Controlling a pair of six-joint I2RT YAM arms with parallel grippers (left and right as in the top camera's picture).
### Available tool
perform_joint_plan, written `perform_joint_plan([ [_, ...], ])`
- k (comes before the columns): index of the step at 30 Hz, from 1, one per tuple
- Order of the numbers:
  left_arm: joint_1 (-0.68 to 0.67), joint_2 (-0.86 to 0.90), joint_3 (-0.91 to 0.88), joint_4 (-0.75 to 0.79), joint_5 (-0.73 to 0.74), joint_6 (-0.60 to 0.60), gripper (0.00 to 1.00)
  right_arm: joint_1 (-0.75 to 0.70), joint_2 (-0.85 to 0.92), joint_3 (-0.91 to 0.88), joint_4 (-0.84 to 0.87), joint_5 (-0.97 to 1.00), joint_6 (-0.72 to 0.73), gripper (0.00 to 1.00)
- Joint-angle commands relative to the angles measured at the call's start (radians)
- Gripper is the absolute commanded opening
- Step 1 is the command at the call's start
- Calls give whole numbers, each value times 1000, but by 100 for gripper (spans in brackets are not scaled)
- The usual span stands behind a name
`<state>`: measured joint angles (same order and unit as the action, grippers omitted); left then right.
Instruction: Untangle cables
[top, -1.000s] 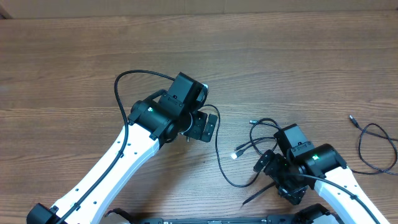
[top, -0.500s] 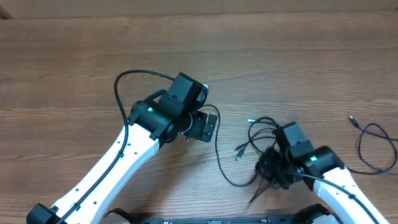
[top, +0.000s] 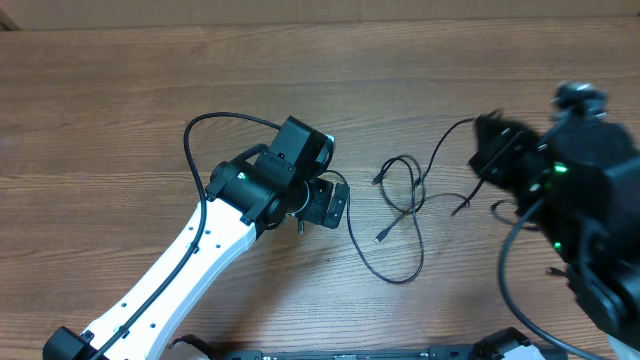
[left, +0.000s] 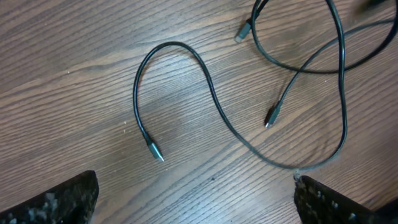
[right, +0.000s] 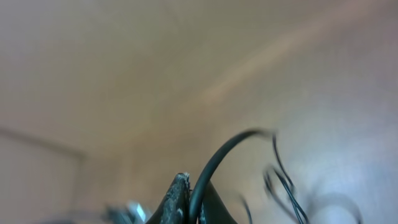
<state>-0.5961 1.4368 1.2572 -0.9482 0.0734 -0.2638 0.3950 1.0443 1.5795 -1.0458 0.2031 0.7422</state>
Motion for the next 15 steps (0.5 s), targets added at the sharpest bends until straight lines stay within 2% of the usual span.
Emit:
perform_joint_plan([
  [1,-5,1,8,3,-6,-18,100,6,-6,86,78,202,-34,4],
  [2,-5,2,8,3,-6,-18,100,6,-6,96,160,252,-126,4],
  [6,-5,1,8,3,-6,-18,100,6,-6,97,333,325,-320,4],
  [11,-5,2,8,3,-6,-18,100,6,-4,97,613,550,-596,4],
  [14,-5,1,8,3,-6,-18,100,-4,16,97,816,694,-842,4],
  [15,-5,2,8,3,-6,-18,100,-27,39,97,919,728,-984,4],
])
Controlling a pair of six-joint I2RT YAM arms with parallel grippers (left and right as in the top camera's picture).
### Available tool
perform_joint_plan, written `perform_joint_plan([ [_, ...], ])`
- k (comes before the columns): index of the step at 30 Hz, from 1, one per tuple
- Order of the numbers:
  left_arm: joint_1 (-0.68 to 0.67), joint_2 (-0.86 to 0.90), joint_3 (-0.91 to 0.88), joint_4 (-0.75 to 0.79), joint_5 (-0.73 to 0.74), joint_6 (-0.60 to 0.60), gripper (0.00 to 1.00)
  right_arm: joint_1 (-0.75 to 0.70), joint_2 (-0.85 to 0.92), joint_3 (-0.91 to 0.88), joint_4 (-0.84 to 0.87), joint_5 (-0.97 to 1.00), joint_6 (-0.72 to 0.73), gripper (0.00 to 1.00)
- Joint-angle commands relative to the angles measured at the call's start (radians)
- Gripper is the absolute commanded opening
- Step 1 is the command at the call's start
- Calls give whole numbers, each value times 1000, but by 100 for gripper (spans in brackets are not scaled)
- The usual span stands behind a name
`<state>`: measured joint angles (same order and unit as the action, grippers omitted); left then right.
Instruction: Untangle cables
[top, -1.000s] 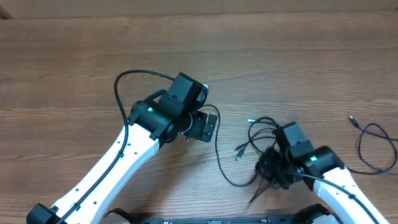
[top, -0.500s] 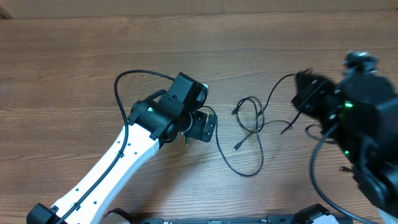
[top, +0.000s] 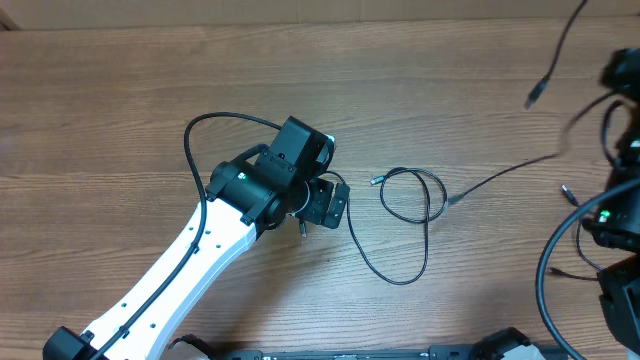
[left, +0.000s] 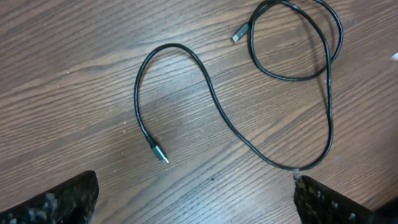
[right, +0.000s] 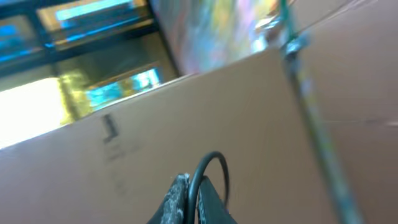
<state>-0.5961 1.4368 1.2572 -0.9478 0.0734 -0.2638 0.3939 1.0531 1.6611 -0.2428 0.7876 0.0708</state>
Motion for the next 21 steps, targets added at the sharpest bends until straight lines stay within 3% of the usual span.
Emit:
perform_joint_plan([
  [1,-5,2,8,2,-6,-18,100,-38,39,16,145,147,-350,4],
  [3,-5,1,8,2,-6,-18,100,-87,75,16,198,147,-417,4],
  [15,-5,2,8,2,-6,-18,100,-583,473,16,256,178,-412,4],
  [18,-5,1,8,2,-6,-18,100,-740,550,16,175,182,-404,4],
  [21,-5,1,8,2,-6,-18,100,-854,587,16,50,190,-287,4],
])
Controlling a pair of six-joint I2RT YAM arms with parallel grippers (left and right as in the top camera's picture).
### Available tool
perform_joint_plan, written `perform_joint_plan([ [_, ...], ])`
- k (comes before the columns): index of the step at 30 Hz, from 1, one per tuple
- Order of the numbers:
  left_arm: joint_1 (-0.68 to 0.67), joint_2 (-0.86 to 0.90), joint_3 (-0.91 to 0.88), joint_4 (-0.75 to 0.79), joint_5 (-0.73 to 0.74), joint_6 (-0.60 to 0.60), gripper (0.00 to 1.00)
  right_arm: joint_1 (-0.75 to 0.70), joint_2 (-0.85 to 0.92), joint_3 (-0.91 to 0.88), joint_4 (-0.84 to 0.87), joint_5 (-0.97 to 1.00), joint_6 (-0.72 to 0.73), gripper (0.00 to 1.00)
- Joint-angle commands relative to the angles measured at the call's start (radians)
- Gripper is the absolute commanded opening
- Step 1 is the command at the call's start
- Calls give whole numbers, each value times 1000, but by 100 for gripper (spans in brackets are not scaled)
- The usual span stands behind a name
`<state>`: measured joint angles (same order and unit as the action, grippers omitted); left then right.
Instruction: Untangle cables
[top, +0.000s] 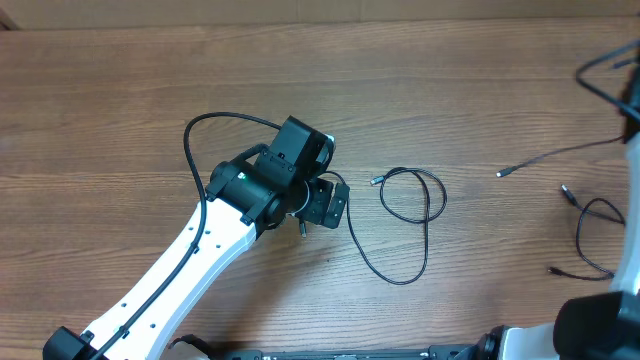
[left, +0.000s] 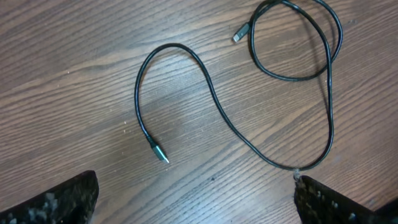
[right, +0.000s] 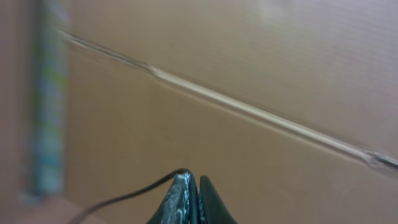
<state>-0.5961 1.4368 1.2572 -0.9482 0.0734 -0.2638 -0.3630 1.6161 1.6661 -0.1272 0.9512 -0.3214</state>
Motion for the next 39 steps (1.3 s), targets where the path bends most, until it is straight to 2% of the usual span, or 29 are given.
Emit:
perform_joint_plan([
  [1,-5,1,8,3,-6,-18,100,-132,30,11,-121,16,171,4],
  [5,-5,1,8,3,-6,-18,100,-265,34,11,-331,-152,406,4],
  [8,-5,2,8,3,-6,-18,100,-392,34,11,-440,-375,563,4],
  [10,-5,2,8,3,-6,-18,100,-464,34,11,-458,-554,565,4],
  [19,-5,1,8,3,-6,-18,100,-485,36,10,-427,-721,546,4],
  [22,-5,1,8,3,-6,-18,100,-481,48,9,-410,-853,459,4],
  [29,-5,2,8,3,-6,-18,100,-459,146,8,-459,-879,447,4],
  [30,-5,2,8,3,-6,-18,100,-452,162,7,-466,-879,447,6],
  [33,-5,1,8,3,-6,-18,100,-434,188,2,-477,-879,447,21],
  [39,-5,1,8,3,-6,-18,100,-371,208,-23,-472,-879,446,36],
])
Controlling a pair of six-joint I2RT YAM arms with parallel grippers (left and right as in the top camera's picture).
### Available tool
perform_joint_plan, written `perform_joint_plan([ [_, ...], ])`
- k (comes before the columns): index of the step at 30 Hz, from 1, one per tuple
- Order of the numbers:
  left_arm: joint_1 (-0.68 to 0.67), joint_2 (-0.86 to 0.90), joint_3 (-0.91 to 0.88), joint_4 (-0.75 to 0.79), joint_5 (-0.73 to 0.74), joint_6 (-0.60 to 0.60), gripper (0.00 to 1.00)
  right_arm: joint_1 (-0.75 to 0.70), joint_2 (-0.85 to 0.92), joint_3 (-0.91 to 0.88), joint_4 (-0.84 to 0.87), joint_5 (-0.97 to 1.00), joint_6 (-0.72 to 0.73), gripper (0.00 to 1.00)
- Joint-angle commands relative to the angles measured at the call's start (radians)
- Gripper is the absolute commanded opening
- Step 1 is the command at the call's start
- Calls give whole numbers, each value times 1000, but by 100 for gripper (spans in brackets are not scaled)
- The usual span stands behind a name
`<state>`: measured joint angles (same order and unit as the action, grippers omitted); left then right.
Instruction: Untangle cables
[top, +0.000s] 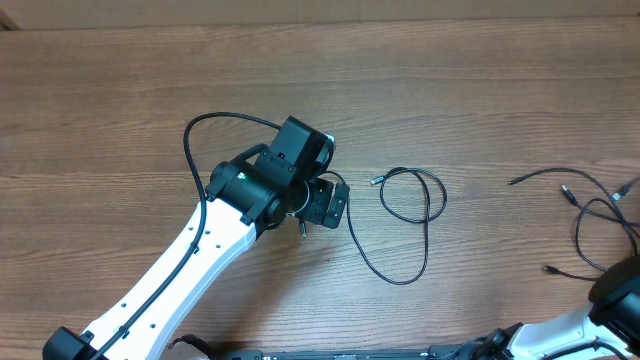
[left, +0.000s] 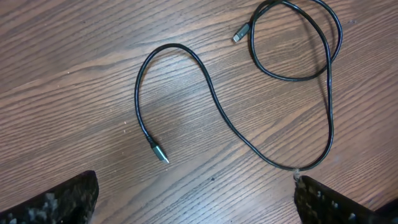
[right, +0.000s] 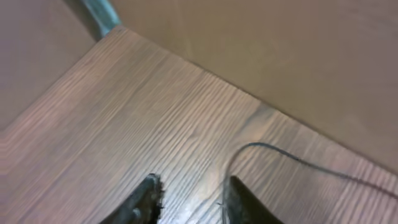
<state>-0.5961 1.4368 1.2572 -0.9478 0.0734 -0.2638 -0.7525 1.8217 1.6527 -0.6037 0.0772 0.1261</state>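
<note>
A thicker black cable (top: 424, 228) lies alone mid-table with a loop at its far end; in the left wrist view this cable (left: 231, 127) shows both plugs, one plug (left: 158, 152) near and one (left: 241, 32) by the loop. My left gripper (left: 196, 208) hovers open over it, nothing between its fingers; overhead it (top: 325, 205) sits left of the loop. Thin black cable (top: 585, 215) lies in loose curves at the right edge. My right gripper (right: 189, 202) is open just above the table, with thin cable (right: 273, 152) beside its right finger.
Brown cardboard wall (right: 280, 56) stands behind the table's far right corner. The left arm's own black lead (top: 215, 125) arcs over the wood behind the wrist. The right arm's base (top: 620, 295) shows at the lower right.
My right gripper was shut on the thin cable and held high; now it is open low over the table's corner, and the thin cable lies slack at the right edge. Left arm unchanged.
First my right gripper was shut on the thin cable while it crossed the thicker cable's loop mid-table. Then the thin cable was clear to the right, leaving the thicker one lying alone. It was further right afterwards, and now lies released at the right edge.
</note>
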Motion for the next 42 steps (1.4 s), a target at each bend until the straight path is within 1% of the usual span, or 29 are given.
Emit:
perform_joint_plan([
  [1,-5,2,8,2,-6,-18,100,40,3,-9,2,-5,-1,45],
  [2,-5,2,8,2,-6,-18,100,54,3,-9,-3,-5,-1,53],
  [3,-5,1,8,2,-6,-18,100,63,3,-9,-9,-6,-1,56],
  [4,-5,1,8,2,-6,-18,100,76,3,-9,-18,-6,-1,62],
  [5,-5,1,8,2,-6,-18,100,95,3,-9,-39,-42,-1,75],
  [6,-5,2,8,2,-6,-18,100,104,3,-9,-52,-78,-1,84],
  [7,-5,1,8,2,-6,-18,100,114,3,-9,-74,-150,0,100],
  [11,-5,2,8,2,-6,-18,100,143,3,-9,-156,-465,0,100],
  [12,-5,1,8,2,-6,-18,100,153,3,-9,-206,-579,0,100],
  [14,-5,2,8,2,-6,-18,100,170,3,-9,-273,-644,0,100],
  [18,-5,2,8,2,-6,-18,100,226,3,-9,-468,-647,-5,100],
  [20,-5,2,8,2,-6,-18,100,272,3,-9,-566,-640,-42,100],
  [24,-5,2,8,2,-6,-18,100,412,3,-9,-748,-503,-53,100],
  [26,-5,1,8,2,-6,-18,99,462,3,-10,-787,-474,-53,100],
  [29,-5,1,8,2,-6,-18,100,587,3,-21,-862,-417,-49,100],
  [30,-5,1,8,2,-6,-18,100,607,3,-29,-865,-418,-48,100],
  [32,-5,1,8,2,-6,-18,100,695,3,-94,-839,-418,-44,100],
  [37,-5,1,8,2,-6,-18,100,833,3,-311,-705,-414,55,100],
  [42,-5,1,8,2,-6,-18,100,883,3,-446,-631,-415,70,100],
])
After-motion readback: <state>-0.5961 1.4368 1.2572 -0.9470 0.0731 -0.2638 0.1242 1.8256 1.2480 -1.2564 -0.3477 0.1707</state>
